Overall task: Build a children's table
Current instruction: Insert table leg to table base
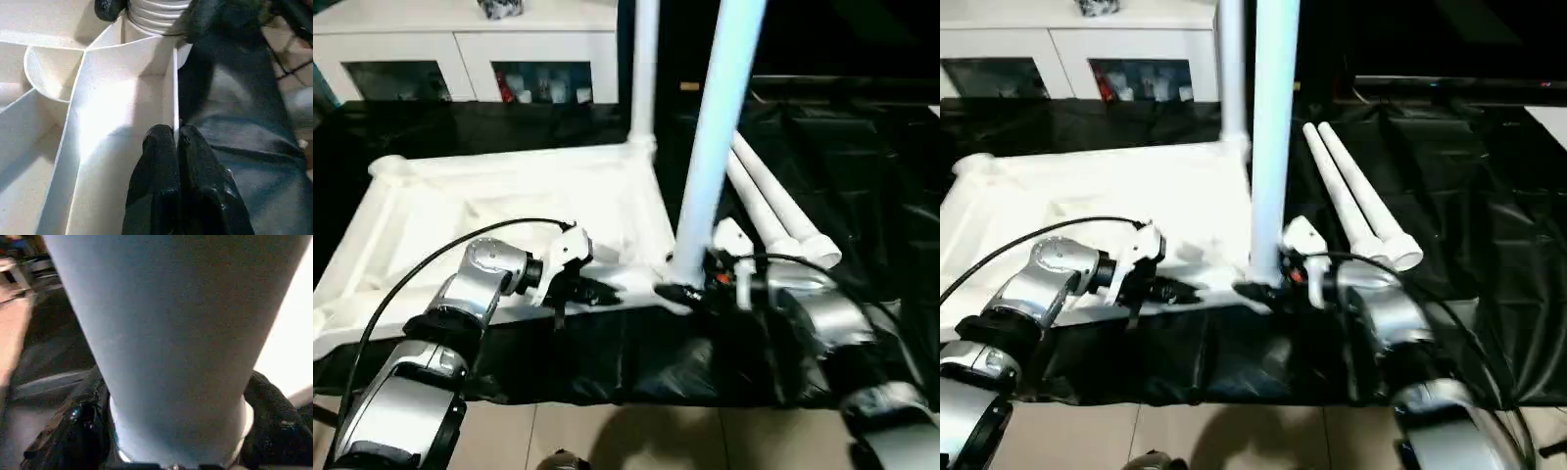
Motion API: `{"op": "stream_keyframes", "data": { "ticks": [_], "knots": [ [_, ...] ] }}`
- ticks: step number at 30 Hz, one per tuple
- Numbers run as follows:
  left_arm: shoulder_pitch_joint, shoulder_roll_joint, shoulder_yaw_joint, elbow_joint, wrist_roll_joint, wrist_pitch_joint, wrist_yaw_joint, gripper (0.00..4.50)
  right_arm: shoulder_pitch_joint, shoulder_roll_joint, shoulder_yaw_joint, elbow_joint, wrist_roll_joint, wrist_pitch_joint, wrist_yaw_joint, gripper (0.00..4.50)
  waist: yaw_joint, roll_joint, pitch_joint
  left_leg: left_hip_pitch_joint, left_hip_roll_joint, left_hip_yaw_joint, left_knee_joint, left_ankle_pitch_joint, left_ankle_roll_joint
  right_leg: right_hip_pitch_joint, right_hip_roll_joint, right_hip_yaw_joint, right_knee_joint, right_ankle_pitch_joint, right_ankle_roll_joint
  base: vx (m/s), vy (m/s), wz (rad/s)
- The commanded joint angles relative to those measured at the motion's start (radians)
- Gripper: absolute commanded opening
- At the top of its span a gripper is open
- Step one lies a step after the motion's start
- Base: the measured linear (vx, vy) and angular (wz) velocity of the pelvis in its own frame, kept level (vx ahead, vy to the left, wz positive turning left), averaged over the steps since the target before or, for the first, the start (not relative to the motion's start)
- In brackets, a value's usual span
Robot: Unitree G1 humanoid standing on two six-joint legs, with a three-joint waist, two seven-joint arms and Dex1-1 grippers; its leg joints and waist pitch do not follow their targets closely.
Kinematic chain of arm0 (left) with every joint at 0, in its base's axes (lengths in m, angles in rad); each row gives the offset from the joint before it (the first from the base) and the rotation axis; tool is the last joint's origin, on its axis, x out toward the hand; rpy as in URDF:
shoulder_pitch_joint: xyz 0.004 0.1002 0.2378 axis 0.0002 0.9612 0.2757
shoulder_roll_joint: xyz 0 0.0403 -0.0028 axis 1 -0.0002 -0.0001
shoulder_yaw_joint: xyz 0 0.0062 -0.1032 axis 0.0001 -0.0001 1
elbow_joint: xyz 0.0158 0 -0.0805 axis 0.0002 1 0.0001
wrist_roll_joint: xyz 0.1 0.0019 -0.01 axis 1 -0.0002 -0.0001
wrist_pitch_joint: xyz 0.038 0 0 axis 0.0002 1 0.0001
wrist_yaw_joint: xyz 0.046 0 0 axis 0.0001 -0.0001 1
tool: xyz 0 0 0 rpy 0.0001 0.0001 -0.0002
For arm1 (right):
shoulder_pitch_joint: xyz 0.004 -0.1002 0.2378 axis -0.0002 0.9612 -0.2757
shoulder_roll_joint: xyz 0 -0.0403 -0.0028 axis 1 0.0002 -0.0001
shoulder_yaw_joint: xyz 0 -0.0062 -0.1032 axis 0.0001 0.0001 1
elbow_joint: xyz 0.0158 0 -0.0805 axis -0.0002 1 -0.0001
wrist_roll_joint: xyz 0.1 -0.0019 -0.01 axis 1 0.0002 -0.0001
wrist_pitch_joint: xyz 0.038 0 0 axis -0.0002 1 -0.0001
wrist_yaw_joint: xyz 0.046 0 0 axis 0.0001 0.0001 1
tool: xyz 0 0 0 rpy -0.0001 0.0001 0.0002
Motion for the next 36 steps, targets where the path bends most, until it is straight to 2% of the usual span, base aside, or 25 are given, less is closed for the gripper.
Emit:
{"op": "stream_keyframes", "data": {
  "ticks": [1, 2, 5, 6, 7, 9, 11, 12, 13, 14, 15, 16, 17, 18, 19, 20, 21, 25, 27, 30, 34, 36],
  "knots": [
    [-0.024, -0.027, -0.008, -0.048, -0.032, -0.030, -0.027, 0.00, 0.016, 0.014, 0.075, -0.044, 0.001, 0.035, 0.069, 2.83, -0.001, 0.001, -0.067, 0.015, 0.053, -0.026, -0.067, -0.200, 0.055, 0.052, -0.081, 0.050, -0.069, -0.150, -0.252, 0.000, 0.000, 0.00],
    [-0.024, -0.027, -0.008, -0.046, -0.031, -0.030, -0.030, 0.00, 0.020, 0.011, 0.079, -0.053, 0.001, 0.041, 0.076, 2.81, -0.002, -0.002, -0.067, 0.017, 0.053, -0.025, -0.067, -0.207, 0.052, 0.052, -0.081, 0.049, -0.072, -0.167, -0.249, 0.000, 0.000, 0.00],
    [-0.025, -0.028, -0.007, -0.042, -0.029, -0.034, -0.034, 0.00, 0.032, 0.006, 0.089, -0.075, -0.001, 0.056, 0.089, 2.79, 0.001, 0.000, -0.068, 0.019, 0.054, -0.026, -0.067, -0.211, 0.045, 0.051, -0.080, 0.050, -0.073, -0.180, -0.243, 0.000, 0.000, 0.00],
    [-0.034, -0.042, 0.015, -0.026, -0.034, -0.020, 0.012, 0.00, 0.042, 0.028, 0.078, -0.077, -0.002, 0.062, 0.042, 2.79, 0.000, 0.004, -0.068, 0.018, 0.054, -0.026, -0.067, -0.212, 0.043, 0.051, -0.080, 0.049, -0.072, -0.179, -0.244, 0.000, 0.000, 0.00],
    [-0.034, -0.042, 0.015, -0.026, -0.034, -0.020, 0.012, 0.00, 0.042, 0.028, 0.078, -0.077, -0.002, 0.062, 0.042, 2.79, 0.000, 0.002, -0.068, 0.019, 0.054, -0.027, -0.068, -0.215, 0.038, 0.050, -0.080, 0.049, -0.073, -0.179, -0.245, 0.000, 0.000, 0.00],
    [-0.050, -0.059, 0.041, -0.004, -0.034, -0.006, 0.094, 0.00, 0.021, 0.082, 0.035, -0.008, -0.029, 0.045, -0.108, 2.78, -0.001, 0.003, -0.068, 0.018, 0.055, -0.027, -0.068, -0.209, 0.030, 0.048, -0.081, 0.050, -0.071, -0.170, -0.247, 0.000, 0.000, 0.00],
    [-0.056, -0.064, 0.049, 0.004, -0.034, -0.001, 0.121, 0.00, 0.013, 0.099, 0.020, 0.014, -0.042, 0.038, -0.161, 2.78, -0.007, 0.002, -0.066, 0.020, 0.052, -0.029, -0.072, -0.235, 0.010, 0.050, -0.081, 0.047, -0.075, -0.209, -0.241, 0.000, 0.000, 0.00],
    [-0.068, -0.073, 0.063, 0.020, -0.029, 0.011, 0.178, 0.00, -0.008, 0.131, -0.007, 0.067, -0.059, 0.031, -0.264, 2.78, -0.013, 0.001, -0.066, 0.019, 0.050, -0.029, -0.072, -0.238, 0.004, 0.052, -0.082, 0.048, -0.077, -0.229, -0.235, 0.000, 0.000, 0.00],
    [-0.093, -0.091, 0.089, 0.049, -0.021, 0.037, 0.294, 0.00, -0.051, 0.188, -0.055, 0.167, -0.075, 0.021, -0.443, 2.78, -0.019, 0.006, -0.065, 0.019, 0.050, -0.029, -0.072, -0.238, -0.005, 0.046, -0.082, 0.050, -0.074, -0.230, -0.237, 0.000, 0.000, 0.00],
    [-0.093, -0.091, 0.089, 0.049, -0.021, 0.037, 0.294, 0.00, -0.051, 0.188, -0.055, 0.167, -0.075, 0.021, -0.443, 2.77, -0.034, 0.005, -0.061, 0.022, 0.045, -0.033, -0.076, -0.274, -0.028, 0.045, -0.083, 0.048, -0.082, -0.293, -0.232, 0.000, 0.000, 0.00],
    [-0.099, -0.094, 0.095, 0.057, -0.020, 0.042, 0.322, 0.00, -0.062, 0.202, -0.066, 0.191, -0.078, 0.018, -0.485, 2.77, -0.036, 0.001, -0.063, 0.025, 0.043, -0.032, -0.073, -0.273, -0.027, 0.048, -0.084, 0.048, -0.088, -0.321, -0.216, 0.000, 0.000, 0.00],
    [-0.105, -0.100, 0.104, 0.063, -0.017, 0.045, 0.370, 0.00, -0.080, 0.225, -0.085, 0.229, -0.075, 0.017, -0.555, 2.77, -0.036, 0.001, -0.063, 0.025, 0.043, -0.032, -0.073, -0.273, -0.027, 0.048, -0.084, 0.048, -0.088, -0.321, -0.216, 0.000, 0.000, 0.00],
    [-0.109, -0.107, 0.112, 0.068, -0.009, 0.043, 0.428, 0.00, -0.103, 0.253, -0.109, 0.273, -0.071, 0.016, -0.635, 2.77, -0.039, 0.009, -0.065, 0.022, 0.045, -0.032, -0.073, -0.251, -0.017, 0.048, -0.080, 0.050, -0.085, -0.269, -0.218, 0.000, 0.000, 0.00],
    [-0.107, -0.132, 0.133, 0.064, -0.004, 0.056, 0.545, 0.00, -0.148, 0.308, -0.149, 0.361, -0.075, -0.005, -0.805, 2.77, -0.040, 0.007, -0.068, 0.021, 0.046, -0.031, -0.072, -0.239, -0.017, 0.048, -0.081, 0.052, -0.080, -0.239, -0.223, 0.000, 0.000, 0.00],
    [-0.106, -0.138, 0.137, 0.063, -0.004, 0.060, 0.566, 0.00, -0.156, 0.319, -0.156, 0.378, -0.078, -0.012, -0.837, 2.77, -0.048, 0.006, -0.069, 0.020, 0.043, -0.032, -0.072, -0.219, -0.020, 0.048, -0.081, 0.051, -0.075, -0.205, -0.237, 0.000, 0.000, 0.00],
    [-0.106, -0.138, 0.137, 0.063, -0.004, 0.060, 0.566, 0.00, -0.156, 0.319, -0.156, 0.378, -0.078, -0.012, -0.837, 2.77, -0.046, 0.008, -0.070, 0.021, 0.041, -0.029, -0.069, -0.203, -0.010, 0.049, -0.078, 0.049, -0.076, -0.185, -0.238, 0.000, 0.000, 0.00],
    [-0.098, -0.150, 0.139, 0.052, -0.005, 0.060, 0.584, 0.00, -0.164, 0.331, -0.160, 0.394, -0.081, -0.027, -0.858, 2.77, -0.044, 0.002, -0.072, 0.017, 0.041, -0.027, -0.066, -0.174, 0.009, 0.053, -0.078, 0.051, -0.069, -0.138, -0.245, 0.000, 0.000, 0.00],
    [-0.064, -0.186, 0.120, 0.025, 0.006, 0.039, 0.594, 0.00, -0.188, 0.367, -0.157, 0.443, -0.103, -0.119, -0.842, 2.77, -0.048, -0.003, -0.073, 0.009, 0.040, -0.025, -0.061, -0.133, 0.059, 0.059, -0.079, 0.048, -0.062, -0.065, -0.254, 0.000, 0.000, 0.00],
    [-0.057, -0.186, 0.110, 0.021, 0.013, 0.027, 0.594, 0.00, -0.197, 0.372, -0.154, 0.458, -0.110, -0.150, -0.840, 3.33, -0.050, 0.000, -0.072, 0.011, 0.042, -0.024, -0.061, -0.140, 0.075, 0.056, -0.080, 0.047, -0.066, -0.085, -0.260, 0.000, 0.000, 0.00],
    [-0.054, -0.185, 0.108, 0.024, 0.014, 0.020, 0.604, 0.00, -0.209, 0.378, -0.169, 0.484, -0.103, -0.190, -0.840, 3.47, -0.046, 0.006, -0.071, 0.017, 0.046, -0.023, -0.062, -0.160, 0.066, 0.052, -0.080, 0.049, -0.069, -0.116, -0.265, 0.000, 0.000, 0.00],
    [-0.048, -0.176, 0.102, 0.024, 0.015, 0.013, 0.599, 0.00, -0.211, 0.372, -0.170, 0.497, -0.109, -0.213, -0.849, 3.81, -0.043, 0.006, -0.071, 0.016, 0.048, -0.024, -0.064, -0.161, 0.060, 0.052, -0.078, 0.049, -0.064, -0.093, -0.261, 0.000, 0.000, 0.00],
    [-0.044, -0.167, 0.097, 0.020, 0.016, 0.009, 0.586, 0.00, -0.208, 0.365, -0.184, 0.498, -0.098, -0.229, -0.839, 3.81, -0.040, 0.005, -0.071, 0.014, 0.046, -0.024, -0.063, -0.157, 0.061, 0.055, -0.080, 0.050, -0.063, -0.089, -0.260, 0.000, 0.000, 0.00]
  ]
}}
